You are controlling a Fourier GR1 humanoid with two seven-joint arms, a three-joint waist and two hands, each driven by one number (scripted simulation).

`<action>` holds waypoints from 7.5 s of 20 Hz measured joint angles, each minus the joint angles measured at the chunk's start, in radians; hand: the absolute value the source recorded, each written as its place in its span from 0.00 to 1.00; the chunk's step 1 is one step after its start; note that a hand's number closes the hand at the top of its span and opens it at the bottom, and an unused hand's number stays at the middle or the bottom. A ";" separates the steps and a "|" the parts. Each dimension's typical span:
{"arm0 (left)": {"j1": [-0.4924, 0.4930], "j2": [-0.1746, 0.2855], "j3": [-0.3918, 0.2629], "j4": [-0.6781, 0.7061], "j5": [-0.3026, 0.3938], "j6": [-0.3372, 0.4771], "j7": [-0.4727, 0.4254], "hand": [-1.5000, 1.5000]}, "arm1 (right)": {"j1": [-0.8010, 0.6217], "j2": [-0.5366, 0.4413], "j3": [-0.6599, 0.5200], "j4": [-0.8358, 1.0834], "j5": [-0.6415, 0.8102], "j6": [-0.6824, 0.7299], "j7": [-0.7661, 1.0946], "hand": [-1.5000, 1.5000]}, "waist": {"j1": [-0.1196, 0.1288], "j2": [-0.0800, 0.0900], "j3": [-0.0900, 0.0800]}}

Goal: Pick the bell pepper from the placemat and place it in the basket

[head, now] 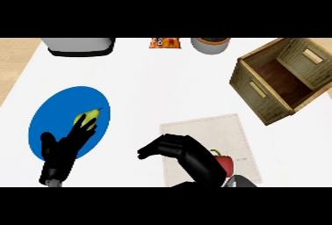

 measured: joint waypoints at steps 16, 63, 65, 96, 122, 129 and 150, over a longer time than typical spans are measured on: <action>0.117 0.028 0.022 -0.057 0.017 0.007 0.029 0.50 | -0.261 -0.354 -0.029 -0.378 0.447 0.319 0.716 0.00 | -0.060 -0.018 -0.009; 0.061 -0.015 0.044 -0.047 -0.036 -0.024 0.080 0.50 | -0.028 -0.407 0.027 -0.463 0.477 0.639 0.914 0.00 | 0.003 0.014 0.001; 0.062 -0.014 0.045 -0.056 -0.039 -0.028 0.089 0.50 | -0.011 -0.383 0.040 -0.428 0.525 0.614 0.890 0.00 | 0.004 0.014 0.000; 0.061 -0.062 0.093 -0.030 -0.096 -0.065 0.078 0.50 | 0.108 -0.197 -0.011 -0.075 0.841 0.544 0.648 0.00 | 0.005 0.013 0.001; 0.079 -0.074 0.142 -0.051 -0.108 -0.105 0.095 0.50 | 0.220 -0.292 -0.057 -0.121 1.004 0.422 0.347 1.00 | -0.009 0.011 -0.003; 0.095 -0.068 0.160 -0.056 -0.098 -0.110 0.100 0.50 | 0.452 -0.487 -0.185 -0.445 0.818 0.339 0.221 1.00 | -0.032 0.010 -0.001; 0.102 -0.083 0.136 -0.096 -0.114 -0.102 0.114 0.50 | 0.322 -0.353 -0.920 -0.792 -0.173 0.320 0.554 1.00 | -0.012 0.018 -0.007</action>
